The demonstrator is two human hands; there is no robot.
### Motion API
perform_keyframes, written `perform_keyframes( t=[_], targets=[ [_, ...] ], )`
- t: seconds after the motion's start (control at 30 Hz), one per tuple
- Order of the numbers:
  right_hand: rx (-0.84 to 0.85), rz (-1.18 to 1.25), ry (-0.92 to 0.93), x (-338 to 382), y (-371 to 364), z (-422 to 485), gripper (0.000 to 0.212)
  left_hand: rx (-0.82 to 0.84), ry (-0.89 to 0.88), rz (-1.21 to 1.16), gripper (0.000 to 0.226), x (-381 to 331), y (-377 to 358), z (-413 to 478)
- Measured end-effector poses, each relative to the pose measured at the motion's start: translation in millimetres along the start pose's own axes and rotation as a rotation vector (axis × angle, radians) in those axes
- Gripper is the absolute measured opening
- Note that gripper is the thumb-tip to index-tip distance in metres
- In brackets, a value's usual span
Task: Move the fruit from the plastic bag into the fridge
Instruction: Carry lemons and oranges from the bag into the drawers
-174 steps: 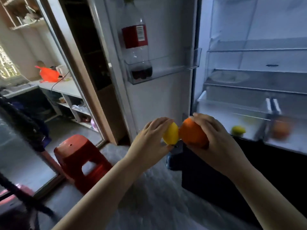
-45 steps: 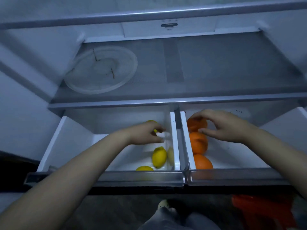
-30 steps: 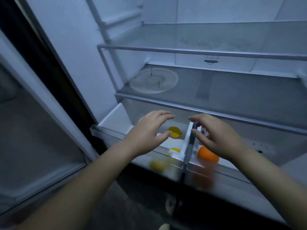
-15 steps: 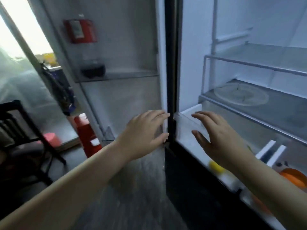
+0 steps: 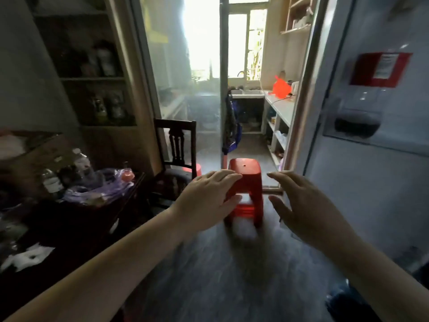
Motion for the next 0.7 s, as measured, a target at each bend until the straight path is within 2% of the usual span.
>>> perform_keyframes(
  t=[0.33, 0.7],
  targets=[
    [0.054, 0.166, 0.340, 211, -117, 136, 0.049, -0.096, 0.322, 0.085, 0.051, 229, 88, -82],
    [0.126, 0.267, 0.568, 334, -208, 233, 0.050, -0.153, 0.538, 0.107, 0.051, 386, 112, -129]
  ],
)
Point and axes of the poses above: each hand's wrist, its own z-axis towards the middle knuckle, its own y-axis out of the back of the hand, x = y × z, the point moved 10 cm from there along z, towards the middle knuckle, and after that the axes turned 15 degrees about -z, right-handed, at the moved point
